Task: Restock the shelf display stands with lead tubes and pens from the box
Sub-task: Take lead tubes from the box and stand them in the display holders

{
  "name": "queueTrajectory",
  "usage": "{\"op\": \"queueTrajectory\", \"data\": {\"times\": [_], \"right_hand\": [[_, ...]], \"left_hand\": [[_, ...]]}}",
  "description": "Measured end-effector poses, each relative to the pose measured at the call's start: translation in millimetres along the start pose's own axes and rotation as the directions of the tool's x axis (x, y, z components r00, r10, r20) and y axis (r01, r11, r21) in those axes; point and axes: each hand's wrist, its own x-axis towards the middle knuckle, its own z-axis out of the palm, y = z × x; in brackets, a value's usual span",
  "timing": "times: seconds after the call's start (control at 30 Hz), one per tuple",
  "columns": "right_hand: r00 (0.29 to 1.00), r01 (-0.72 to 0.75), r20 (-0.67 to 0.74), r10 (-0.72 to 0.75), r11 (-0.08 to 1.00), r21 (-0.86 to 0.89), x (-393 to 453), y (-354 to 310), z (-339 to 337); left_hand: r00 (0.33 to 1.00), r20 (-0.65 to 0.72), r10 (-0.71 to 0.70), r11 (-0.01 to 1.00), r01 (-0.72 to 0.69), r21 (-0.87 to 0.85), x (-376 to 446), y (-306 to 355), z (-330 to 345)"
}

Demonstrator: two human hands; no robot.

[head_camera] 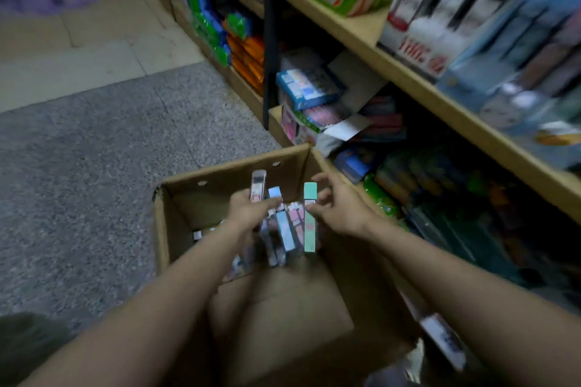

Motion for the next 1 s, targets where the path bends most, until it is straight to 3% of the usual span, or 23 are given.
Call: {"op": "queueTrajectory", "data": {"times": [0.1, 0.23, 0.47, 0.77, 1.0], "right_hand": [[0.999, -0.008, 0.04, 0.003, 0.991, 0.134, -27.6, -28.3, -44.7], [0.998, -0.062, 0.049, 0.048, 0.933, 0.353, -69.3, -53.0, -92.9], [0.994, 0.061, -0.105, -0.009, 0.863, 0.502, -121.4, -77.1, -132.1], [0.944, 0.125, -0.329, -0.034, 0.957, 0.261, -157.2, -100.0, -168.3], [0.895, 0.124, -0.441, -0.06, 0.985, 0.118, -163.4, -118.4, -191.5]], "left_hand": [[0.975, 0.171, 0.141, 0.99, -0.142, -0.005, -26.7, 74.6, 4.2], [0.864, 0.379, 0.331, 0.918, -0.388, 0.085, -69.1, 139.7, 12.2], [0.765, 0.491, 0.416, 0.901, -0.421, -0.108, -120.2, 177.8, 47.4], [0.597, 0.523, 0.608, 0.786, -0.546, -0.289, -149.5, 203.0, 91.9], [0.389, 0.512, 0.766, 0.597, -0.726, -0.341, -152.8, 228.3, 100.5]]}}
